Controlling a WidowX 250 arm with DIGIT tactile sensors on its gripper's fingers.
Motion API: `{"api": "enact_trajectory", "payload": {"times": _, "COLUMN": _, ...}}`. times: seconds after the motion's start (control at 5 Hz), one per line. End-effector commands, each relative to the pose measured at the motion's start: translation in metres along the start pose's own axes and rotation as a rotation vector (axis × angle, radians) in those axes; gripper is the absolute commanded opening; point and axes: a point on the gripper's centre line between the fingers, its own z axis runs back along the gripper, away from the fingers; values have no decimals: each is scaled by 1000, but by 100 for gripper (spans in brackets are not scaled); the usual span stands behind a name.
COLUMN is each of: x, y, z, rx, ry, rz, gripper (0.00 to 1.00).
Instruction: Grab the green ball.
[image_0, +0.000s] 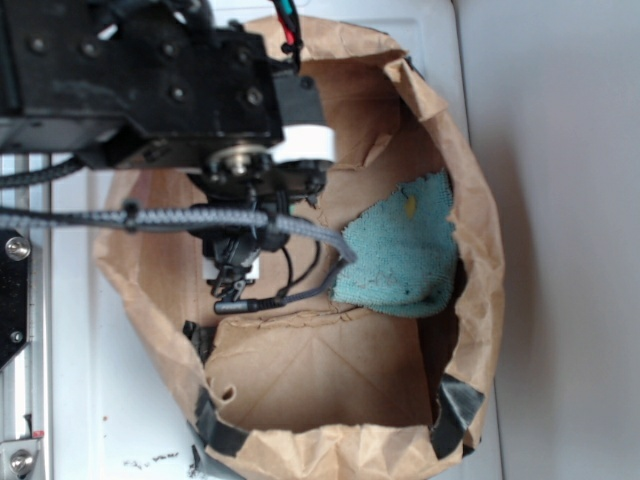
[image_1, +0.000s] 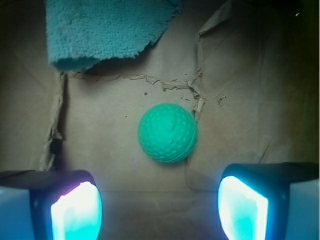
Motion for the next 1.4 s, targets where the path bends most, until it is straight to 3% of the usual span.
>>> {"api": "enact_trajectory", "payload": {"times": 0.0, "x": 12, "y": -2, "z": 2, "rx": 28, "ry": -55, "rz": -33, "gripper": 100}}
{"api": "enact_trajectory", "payload": {"times": 0.6, "x": 13, "y": -13, "z": -21, "rx": -1, "ry": -35, "rz": -36, "gripper": 100}}
{"api": "enact_trajectory", "payload": {"times": 1.2, "x": 23, "y": -20, "z": -47, "rx": 42, "ry": -30, "rz": -36, "gripper": 100}}
